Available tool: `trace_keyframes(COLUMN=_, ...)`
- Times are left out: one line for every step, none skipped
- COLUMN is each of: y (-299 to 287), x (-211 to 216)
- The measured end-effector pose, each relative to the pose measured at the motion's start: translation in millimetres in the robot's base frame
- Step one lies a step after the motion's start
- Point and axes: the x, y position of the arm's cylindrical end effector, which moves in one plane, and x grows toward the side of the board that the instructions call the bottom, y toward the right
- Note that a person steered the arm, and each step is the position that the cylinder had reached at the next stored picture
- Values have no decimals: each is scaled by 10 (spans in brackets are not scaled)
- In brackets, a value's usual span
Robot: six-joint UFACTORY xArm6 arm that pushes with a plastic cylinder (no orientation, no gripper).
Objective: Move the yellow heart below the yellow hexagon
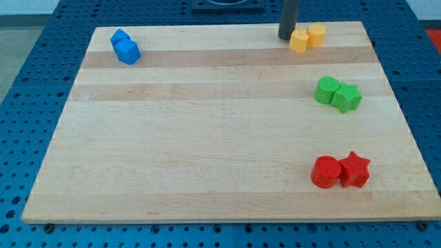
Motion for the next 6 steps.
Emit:
trace_keyframes(y=71, x=101)
trace_keyframes(y=168, x=146)
trace_keyframes(y=170, x=146)
trace_keyframes(y=173, x=146)
trace_keyframes(y=173, x=149)
trace_keyframes(y=173, x=203)
